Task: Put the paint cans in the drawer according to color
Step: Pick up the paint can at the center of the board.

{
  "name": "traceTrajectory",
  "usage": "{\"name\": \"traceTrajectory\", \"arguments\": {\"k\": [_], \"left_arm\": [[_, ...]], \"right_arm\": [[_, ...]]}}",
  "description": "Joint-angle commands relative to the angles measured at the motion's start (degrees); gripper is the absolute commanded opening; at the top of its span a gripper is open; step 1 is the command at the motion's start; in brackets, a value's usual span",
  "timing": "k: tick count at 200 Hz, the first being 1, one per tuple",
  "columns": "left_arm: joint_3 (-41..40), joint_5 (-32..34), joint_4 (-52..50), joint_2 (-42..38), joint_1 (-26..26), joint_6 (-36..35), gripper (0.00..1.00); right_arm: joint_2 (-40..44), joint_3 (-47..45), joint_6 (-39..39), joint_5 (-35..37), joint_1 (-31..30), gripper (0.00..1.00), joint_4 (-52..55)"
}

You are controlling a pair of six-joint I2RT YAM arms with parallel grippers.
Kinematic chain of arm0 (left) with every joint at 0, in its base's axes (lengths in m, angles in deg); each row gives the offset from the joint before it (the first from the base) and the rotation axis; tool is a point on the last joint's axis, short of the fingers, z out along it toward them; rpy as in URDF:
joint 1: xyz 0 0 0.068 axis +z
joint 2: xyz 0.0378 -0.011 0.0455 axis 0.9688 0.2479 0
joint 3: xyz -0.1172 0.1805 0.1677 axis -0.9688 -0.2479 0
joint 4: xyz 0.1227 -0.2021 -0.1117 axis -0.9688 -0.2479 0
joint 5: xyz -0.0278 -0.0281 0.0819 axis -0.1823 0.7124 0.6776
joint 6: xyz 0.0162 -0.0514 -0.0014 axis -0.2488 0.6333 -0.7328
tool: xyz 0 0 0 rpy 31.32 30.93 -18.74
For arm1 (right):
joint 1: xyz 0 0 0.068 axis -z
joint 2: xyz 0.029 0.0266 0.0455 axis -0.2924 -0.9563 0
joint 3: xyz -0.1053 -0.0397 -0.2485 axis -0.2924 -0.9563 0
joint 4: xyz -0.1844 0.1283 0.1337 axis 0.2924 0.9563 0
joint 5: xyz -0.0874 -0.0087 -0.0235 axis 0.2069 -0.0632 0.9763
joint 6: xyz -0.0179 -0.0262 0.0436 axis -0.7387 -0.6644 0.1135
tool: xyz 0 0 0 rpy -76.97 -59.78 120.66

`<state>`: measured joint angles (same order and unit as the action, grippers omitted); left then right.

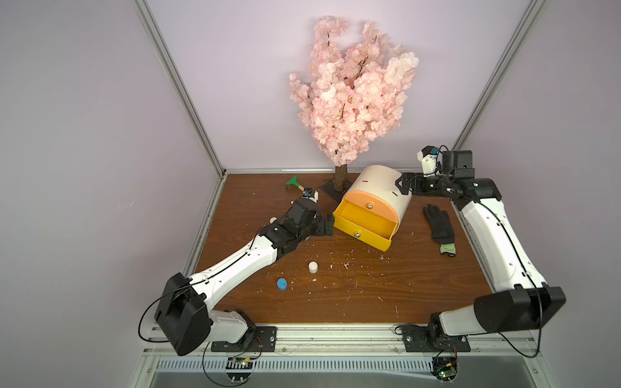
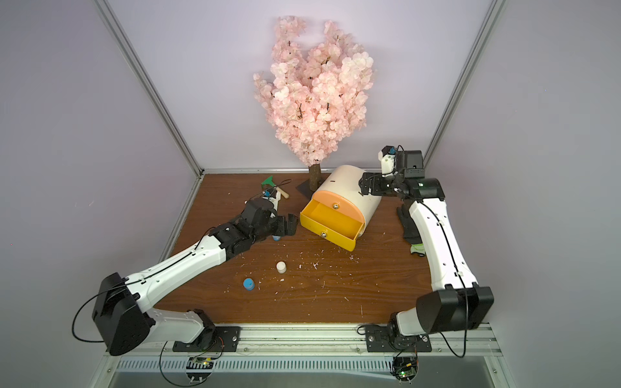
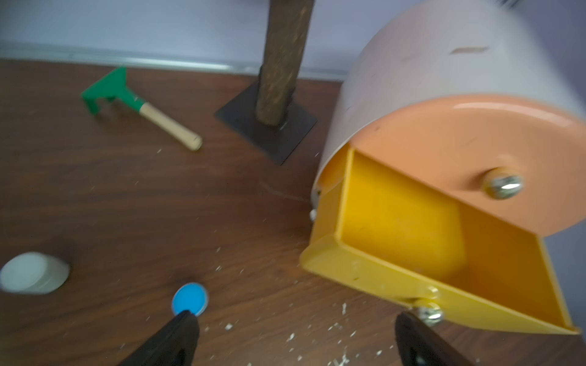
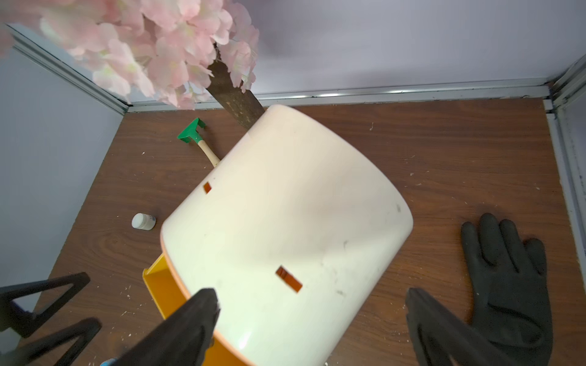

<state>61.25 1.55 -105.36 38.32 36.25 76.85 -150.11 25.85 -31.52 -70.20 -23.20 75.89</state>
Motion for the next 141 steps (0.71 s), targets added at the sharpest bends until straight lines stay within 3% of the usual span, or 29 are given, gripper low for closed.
{"name": "traceTrajectory", "arguments": {"k": [1, 14, 31, 51, 141], "left_arm": [[-0.4, 2.4, -16.0, 2.1, 0.9, -0.5, 1.00], [-1.0, 0.3, -17.2, 3.2, 1.3, -2.4, 0.97], [-1.5, -3.5, -18.0, 4.5, 1.3, -4.7, 0.78], [-1.2, -2.5, -19.7, 5.6, 0.2, -5.6, 0.58], [0.1, -1.9, -23.1, 12.7, -5.2, -5.3, 0.55]], "right_arm": [[5.7, -5.9, 1.8, 2.4, -0.7, 0.99, -4.6], [9.1, -9.2, 2.3, 2.3, -0.9, 0.99, -5.8], [12.2, -12.6, 2.7, 1.9, -0.8, 0.99, -7.4], [14.0, -15.1, 2.7, 1.5, -0.8, 0.99, -7.9], [17.4, -18.4, 2.4, 1.7, -0.9, 0.99, -8.5]]}}
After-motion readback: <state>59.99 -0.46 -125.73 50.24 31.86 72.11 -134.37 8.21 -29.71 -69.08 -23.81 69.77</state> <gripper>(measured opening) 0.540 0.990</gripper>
